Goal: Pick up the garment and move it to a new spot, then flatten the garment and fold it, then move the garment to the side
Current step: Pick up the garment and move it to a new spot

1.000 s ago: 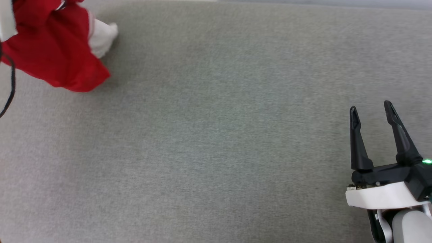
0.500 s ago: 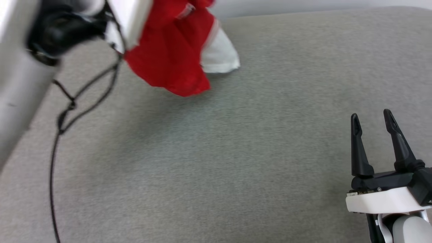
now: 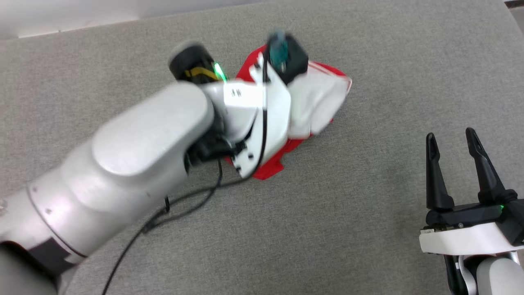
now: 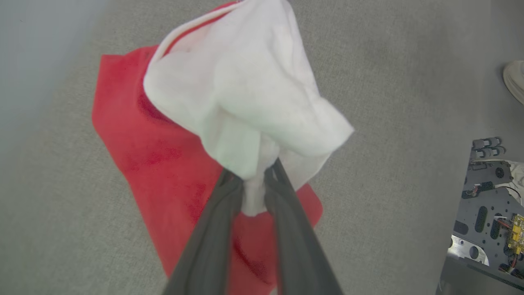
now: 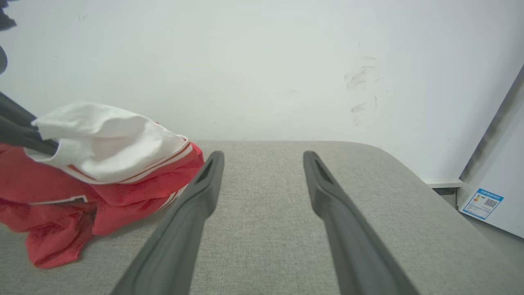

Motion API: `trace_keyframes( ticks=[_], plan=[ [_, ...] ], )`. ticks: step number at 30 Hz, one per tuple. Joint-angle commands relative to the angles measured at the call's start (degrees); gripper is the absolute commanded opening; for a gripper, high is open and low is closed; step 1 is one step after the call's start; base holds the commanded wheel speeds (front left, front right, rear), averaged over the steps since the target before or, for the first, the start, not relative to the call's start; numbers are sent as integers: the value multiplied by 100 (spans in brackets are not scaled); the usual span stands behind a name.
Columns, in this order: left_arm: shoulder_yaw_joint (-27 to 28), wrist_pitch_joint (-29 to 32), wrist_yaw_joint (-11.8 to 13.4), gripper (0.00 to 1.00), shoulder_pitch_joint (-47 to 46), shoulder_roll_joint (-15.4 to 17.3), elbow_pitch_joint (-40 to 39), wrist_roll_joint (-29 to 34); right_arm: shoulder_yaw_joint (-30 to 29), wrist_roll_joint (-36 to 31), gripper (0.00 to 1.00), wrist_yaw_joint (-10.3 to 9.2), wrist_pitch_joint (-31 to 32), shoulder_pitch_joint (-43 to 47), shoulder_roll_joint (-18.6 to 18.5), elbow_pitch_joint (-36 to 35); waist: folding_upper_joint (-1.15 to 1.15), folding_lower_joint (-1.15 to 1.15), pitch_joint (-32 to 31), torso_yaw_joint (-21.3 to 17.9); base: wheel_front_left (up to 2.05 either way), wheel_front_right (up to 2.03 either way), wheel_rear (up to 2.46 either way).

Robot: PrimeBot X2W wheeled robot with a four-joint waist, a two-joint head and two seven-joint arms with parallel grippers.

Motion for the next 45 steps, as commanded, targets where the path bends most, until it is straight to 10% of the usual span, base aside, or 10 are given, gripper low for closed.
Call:
trace_keyframes(
  ticks=[1, 13, 15, 22, 31, 36, 45],
  plan=[
    [-207, -129, 3, 0, 191, -46, 122, -70, 13, -20, 100, -2, -10, -102, 17, 11, 0, 0, 61, -12, 0, 0, 0],
    [-836, -858, 3, 0, 834, -373, 623, -140, -10, -101, 100, -3, -10, -96, 17, 75, 0, 0, 161, 125, 0, 0, 0],
    [-830, -1249, 3, 100, 707, -419, 654, -74, -13, -118, 100, -2, -10, -75, 16, 94, 0, 0, 89, 184, 0, 0, 0],
    [-485, -2888, 50, 100, 614, -419, 817, 195, -45, -196, 100, -3, -10, 116, 16, 147, 0, 0, -386, 419, 0, 0, 0],
    [267, -5438, 1472, 100, 1419, -59, 889, 922, -174, -360, 100, -3, -10, 484, 16, 126, 0, 0, -1042, 848, 0, 0, 0],
    [1172, -5864, 2526, 100, 2396, 182, 525, 1369, -243, -421, 100, -3, -10, 605, 15, 76, 0, 0, -1269, 1089, 0, 0, 0],
    [2979, -5861, 3165, 100, 4450, 199, -667, 2669, -282, -373, 100, -3, -10, 717, 15, 102, 0, 0, -1494, 1260, 0, 0, 0]
  ],
)
